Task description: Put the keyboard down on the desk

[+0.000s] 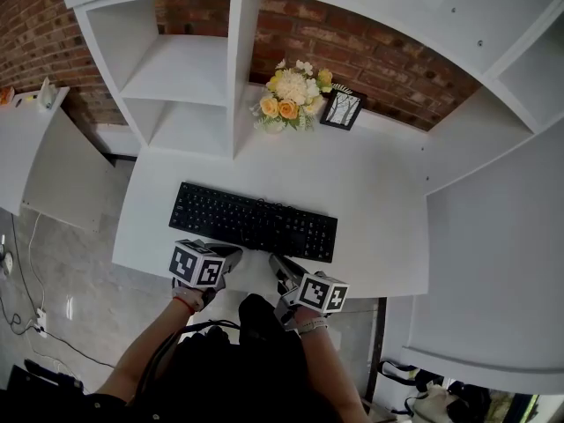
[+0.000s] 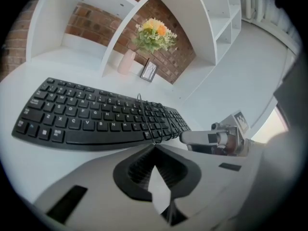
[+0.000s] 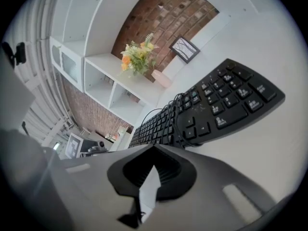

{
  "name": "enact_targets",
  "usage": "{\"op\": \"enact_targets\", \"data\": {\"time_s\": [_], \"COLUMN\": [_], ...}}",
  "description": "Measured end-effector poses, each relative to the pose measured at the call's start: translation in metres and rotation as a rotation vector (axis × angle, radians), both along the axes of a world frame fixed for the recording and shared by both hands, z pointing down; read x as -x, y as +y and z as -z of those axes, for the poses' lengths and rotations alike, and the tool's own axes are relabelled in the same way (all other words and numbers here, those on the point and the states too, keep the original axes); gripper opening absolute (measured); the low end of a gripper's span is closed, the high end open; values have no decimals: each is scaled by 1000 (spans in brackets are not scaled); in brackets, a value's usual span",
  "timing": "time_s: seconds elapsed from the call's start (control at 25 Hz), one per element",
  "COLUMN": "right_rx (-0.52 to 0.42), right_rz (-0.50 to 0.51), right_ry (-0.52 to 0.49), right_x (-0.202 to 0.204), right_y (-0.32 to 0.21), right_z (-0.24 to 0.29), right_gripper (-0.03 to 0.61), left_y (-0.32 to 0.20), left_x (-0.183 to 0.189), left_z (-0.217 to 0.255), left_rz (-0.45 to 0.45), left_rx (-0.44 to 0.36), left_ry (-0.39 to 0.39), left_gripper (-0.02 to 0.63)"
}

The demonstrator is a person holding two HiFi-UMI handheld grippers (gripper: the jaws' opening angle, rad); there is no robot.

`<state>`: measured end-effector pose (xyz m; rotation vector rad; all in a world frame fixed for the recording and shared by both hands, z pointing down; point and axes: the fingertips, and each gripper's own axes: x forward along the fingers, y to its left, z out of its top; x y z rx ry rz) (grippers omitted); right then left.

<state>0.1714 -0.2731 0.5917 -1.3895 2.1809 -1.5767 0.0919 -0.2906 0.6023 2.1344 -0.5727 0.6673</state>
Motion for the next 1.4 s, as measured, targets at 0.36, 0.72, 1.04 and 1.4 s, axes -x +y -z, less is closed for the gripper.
{"op": "enact_targets", "data": {"time_s": [0.36, 0.72, 1.04, 1.4], "right_rx": [-254, -428, -535, -633], "right_rz": [-17, -65, -102, -141], "right_ry": [348, 477, 582, 633], "right_x": [-8, -7, -8, -2], "right_y": [5, 13, 27, 42], "right_z": [32, 74, 108, 144], "right_gripper": [2, 2, 2, 2], "left_y": [-17, -19, -9, 0], "left_x": [25, 40, 55, 83], "left_z": [33, 83, 116, 148], "left_rz": [108, 178, 211, 268], "left_rx": [-203, -425, -595, -724], "left_ry": [7, 130, 153, 143], "left_gripper": [0, 0, 0, 2]}}
